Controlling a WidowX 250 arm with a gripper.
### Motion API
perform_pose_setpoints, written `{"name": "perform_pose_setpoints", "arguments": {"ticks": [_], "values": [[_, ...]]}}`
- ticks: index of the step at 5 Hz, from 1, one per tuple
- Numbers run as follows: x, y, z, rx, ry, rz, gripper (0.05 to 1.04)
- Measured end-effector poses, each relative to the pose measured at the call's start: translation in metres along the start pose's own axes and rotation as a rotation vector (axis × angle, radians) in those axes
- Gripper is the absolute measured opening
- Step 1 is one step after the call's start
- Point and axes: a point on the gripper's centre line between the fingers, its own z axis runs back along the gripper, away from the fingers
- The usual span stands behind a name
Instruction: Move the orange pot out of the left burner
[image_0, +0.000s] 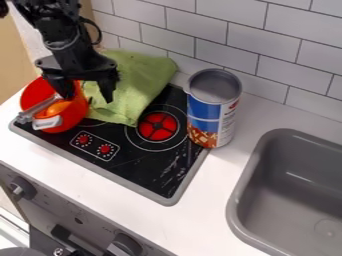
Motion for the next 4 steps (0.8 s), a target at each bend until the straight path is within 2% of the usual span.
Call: {"name": "perform_pose_setpoints", "arguments": {"ticks": [1,2,3,4], "values": [[-0.003,-0.002,-0.008,-0.04,0.021,0.024,0.997],[-0.007,-0.002,-0.021,-0.033,0.056,0.029,0.997],[-0.004,-0.005,-0.03,-0.058,0.039,0.048,0.997],[-0.006,-0.003,-0.028,-0.083,0.057,0.075,0.946]]}}
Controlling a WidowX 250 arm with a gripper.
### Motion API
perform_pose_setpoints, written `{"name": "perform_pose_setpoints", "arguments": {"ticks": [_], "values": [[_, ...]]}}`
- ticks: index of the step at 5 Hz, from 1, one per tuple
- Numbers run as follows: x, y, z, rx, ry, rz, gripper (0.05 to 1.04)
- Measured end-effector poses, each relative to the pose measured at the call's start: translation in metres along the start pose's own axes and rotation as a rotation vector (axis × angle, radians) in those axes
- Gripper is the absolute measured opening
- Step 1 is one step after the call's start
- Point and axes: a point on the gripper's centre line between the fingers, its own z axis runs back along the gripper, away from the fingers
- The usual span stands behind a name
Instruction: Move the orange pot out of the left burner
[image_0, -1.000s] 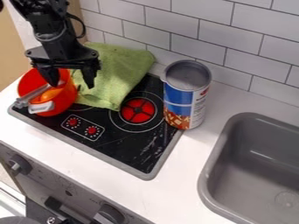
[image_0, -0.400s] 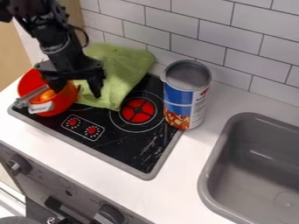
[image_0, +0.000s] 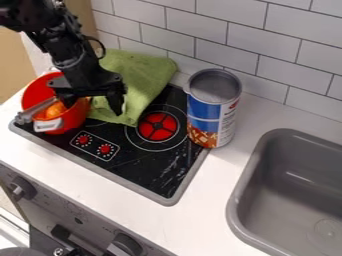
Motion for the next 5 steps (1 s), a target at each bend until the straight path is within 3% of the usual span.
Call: {"name": "perform_pose_setpoints", "arguments": {"ticks": [2,3,4,5], "values": [[0.003,0.004,0.001,0.018,-0.002,0.004,0.378],[0.0,0.009,0.0,0.049,-0.002,-0.045,0.161],[-0.002,0.015,-0.001,0.088,-0.002,-0.078,0.065],[-0.002,0.016,0.0,0.15,0.0,-0.068,0.056]]}}
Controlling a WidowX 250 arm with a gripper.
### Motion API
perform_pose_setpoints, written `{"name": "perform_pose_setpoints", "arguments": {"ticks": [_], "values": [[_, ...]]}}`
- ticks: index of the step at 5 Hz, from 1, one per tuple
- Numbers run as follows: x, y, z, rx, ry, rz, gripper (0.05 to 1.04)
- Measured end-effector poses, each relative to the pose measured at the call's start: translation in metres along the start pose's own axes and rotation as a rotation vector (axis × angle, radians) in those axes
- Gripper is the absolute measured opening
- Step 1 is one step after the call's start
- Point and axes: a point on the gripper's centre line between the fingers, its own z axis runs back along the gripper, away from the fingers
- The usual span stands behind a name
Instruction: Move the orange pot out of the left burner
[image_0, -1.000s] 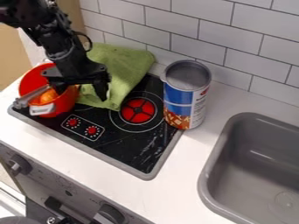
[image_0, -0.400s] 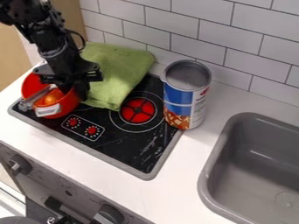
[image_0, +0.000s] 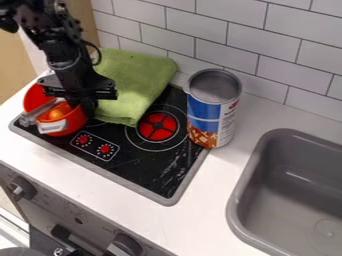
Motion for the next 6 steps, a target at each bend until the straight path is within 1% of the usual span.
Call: {"name": "perform_pose_setpoints", "arguments": {"ticks": [1,2,4,5,6], "values": [[-0.001,0.004,0.0,0.017,0.007,-0.016,0.056],[-0.004,0.009,0.005,-0.017,0.017,-0.007,0.056],[-0.003,0.012,0.016,-0.062,0.025,0.029,0.056],[-0.001,0.013,0.018,-0.057,0.02,0.04,0.056],[0.001,0.014,0.018,-0.032,0.009,0.04,0.056]]}}
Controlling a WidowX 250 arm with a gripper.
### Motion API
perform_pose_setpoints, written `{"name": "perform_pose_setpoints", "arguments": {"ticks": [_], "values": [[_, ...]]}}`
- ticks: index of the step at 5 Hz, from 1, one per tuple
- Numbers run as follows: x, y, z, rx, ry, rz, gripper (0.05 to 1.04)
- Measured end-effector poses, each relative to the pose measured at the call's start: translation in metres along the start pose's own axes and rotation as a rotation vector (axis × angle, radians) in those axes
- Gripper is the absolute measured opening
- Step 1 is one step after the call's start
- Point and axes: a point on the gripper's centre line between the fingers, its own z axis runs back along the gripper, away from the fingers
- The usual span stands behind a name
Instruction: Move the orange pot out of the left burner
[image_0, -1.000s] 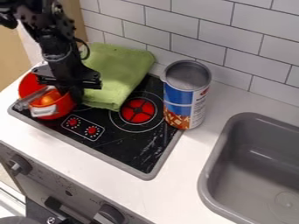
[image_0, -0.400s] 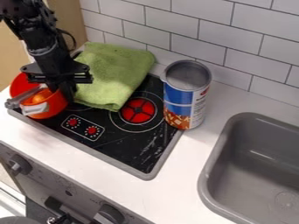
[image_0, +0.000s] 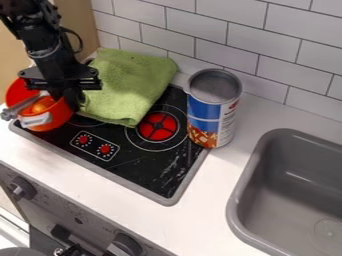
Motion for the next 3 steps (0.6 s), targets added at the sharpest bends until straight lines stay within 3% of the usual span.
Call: {"name": "perform_pose_setpoints", "arguments": {"ticks": [1,3], "values": [[0.004,0.005,0.005,-0.014,0.012,0.012,0.056],[0.009,0.025,0.011,0.01,0.006,-0.056,0.056]]}}
